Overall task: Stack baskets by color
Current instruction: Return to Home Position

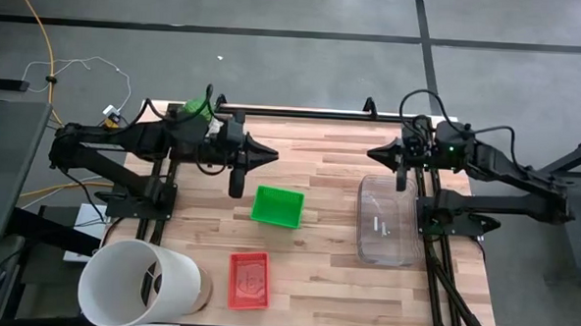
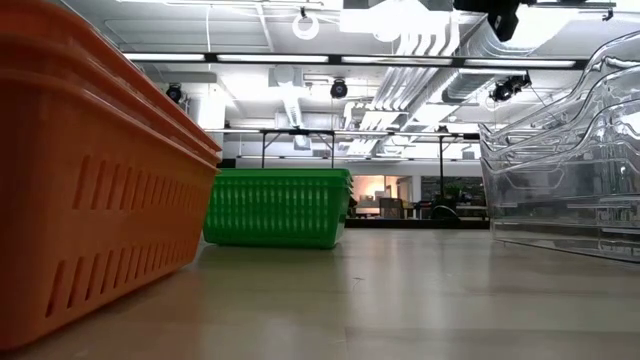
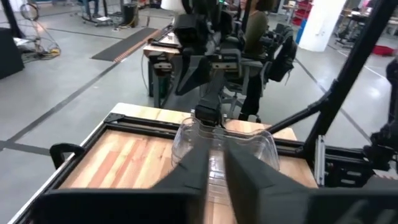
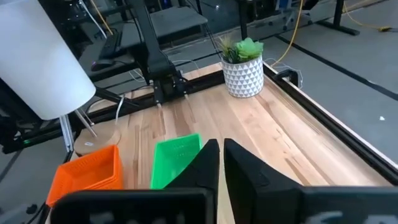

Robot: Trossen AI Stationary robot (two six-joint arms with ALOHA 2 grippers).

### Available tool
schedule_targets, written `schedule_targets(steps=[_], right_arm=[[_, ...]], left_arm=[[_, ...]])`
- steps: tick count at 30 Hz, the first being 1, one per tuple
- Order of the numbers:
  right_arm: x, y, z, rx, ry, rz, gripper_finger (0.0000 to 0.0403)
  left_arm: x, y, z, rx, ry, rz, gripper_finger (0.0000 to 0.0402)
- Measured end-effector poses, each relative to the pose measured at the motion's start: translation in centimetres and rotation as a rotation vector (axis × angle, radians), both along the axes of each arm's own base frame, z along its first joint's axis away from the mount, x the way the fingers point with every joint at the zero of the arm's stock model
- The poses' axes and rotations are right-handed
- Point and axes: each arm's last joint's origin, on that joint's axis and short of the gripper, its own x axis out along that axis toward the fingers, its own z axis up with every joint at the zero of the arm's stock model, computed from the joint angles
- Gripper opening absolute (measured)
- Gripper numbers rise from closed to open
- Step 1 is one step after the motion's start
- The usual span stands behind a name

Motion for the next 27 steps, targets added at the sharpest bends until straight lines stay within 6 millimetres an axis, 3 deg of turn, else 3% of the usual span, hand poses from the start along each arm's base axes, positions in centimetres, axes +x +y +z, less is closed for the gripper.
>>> schedule_targets(steps=[3, 11, 15, 20, 27], right_arm=[[0.2, 0.0, 0.0, 0.009, -0.005, 0.004, 0.0006], [0.3, 0.4, 0.0, 0.023, -0.005, 0.046, 0.0001], [0.3, 0.6, 0.0, 0.028, -0.007, 0.075, 0.0000], [0.3, 0.7, 0.0, 0.039, -0.009, 0.114, 0.0000], [0.3, 0.7, 0.0, 0.015, -0.006, 0.124, 0.0000]], left_arm=[[0.0, 0.0, 0.0, 0.000, 0.000, -0.004, 0.0007], [0.0, 0.0, 0.0, 0.001, 0.000, 0.000, 0.0002], [-0.9, -0.1, -0.4, -0.009, -0.039, -0.006, 0.0001], [-3.0, -0.3, -4.4, -0.081, -0.150, -0.022, 0.0000], [-7.7, -0.4, -9.9, -0.198, -0.228, 0.012, 0.0000]])
